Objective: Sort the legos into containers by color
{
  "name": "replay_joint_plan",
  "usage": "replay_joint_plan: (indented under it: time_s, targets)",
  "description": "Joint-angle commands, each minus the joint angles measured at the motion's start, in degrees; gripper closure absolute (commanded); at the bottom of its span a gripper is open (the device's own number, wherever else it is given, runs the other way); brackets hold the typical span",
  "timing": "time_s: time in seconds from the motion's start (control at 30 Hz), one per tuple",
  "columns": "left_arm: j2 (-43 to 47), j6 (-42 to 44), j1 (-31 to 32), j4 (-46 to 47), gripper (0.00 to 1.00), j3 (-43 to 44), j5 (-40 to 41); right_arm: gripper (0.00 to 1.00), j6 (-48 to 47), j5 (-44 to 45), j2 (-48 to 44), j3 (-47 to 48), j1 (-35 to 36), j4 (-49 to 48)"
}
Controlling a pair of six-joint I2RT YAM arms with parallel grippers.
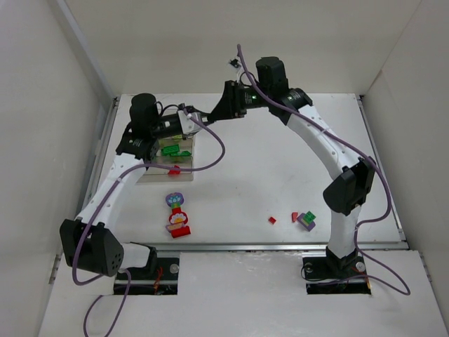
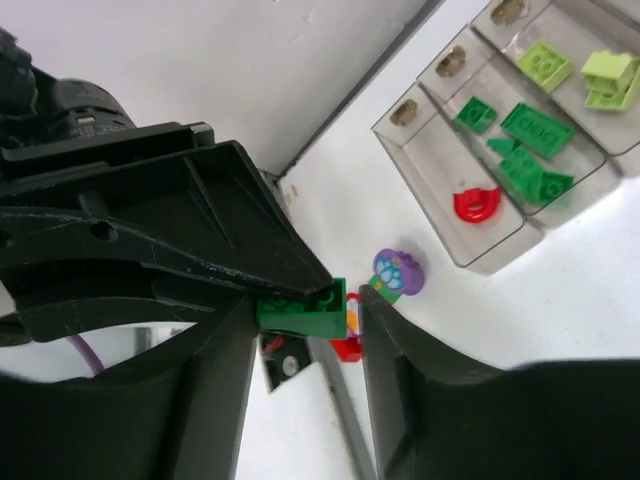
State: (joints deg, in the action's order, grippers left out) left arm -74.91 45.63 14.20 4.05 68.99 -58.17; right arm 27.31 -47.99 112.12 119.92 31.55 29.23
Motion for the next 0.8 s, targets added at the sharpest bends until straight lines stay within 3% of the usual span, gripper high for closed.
replay_joint_plan:
  time_s: [0.0, 0.13, 0.4, 0.57, 0.77]
  targets:
    - [2.1, 0.1, 0.0, 1.6, 1.00, -0.8, 0.1, 0.48, 0.0, -3.1, -0.2, 0.3, 0.5, -2.8]
    - [2.6, -1.5, 0.0, 0.4, 1.00, -1.4, 3.8, 0.00, 0.0, -2.6, 0.3, 0.3, 0.5, -2.3]
    - [0.6, -16.4, -9.4, -2.9, 1.00, -5.5, 13.0, 0.00, 5.5, 5.7, 1.5, -3.0, -4.6, -5.4]
    - [-2.2, -16.4, -15.1, -2.4, 1.00, -8.3, 19.6, 0.00, 4.8, 10.2, 4.7, -2.5, -7.5, -2.1]
    - [-10.9, -9.3, -20.5, -2.9, 1.00, -8.3, 24.4, 0.00, 0.8, 13.4, 9.6, 1.8, -8.1, 4.5]
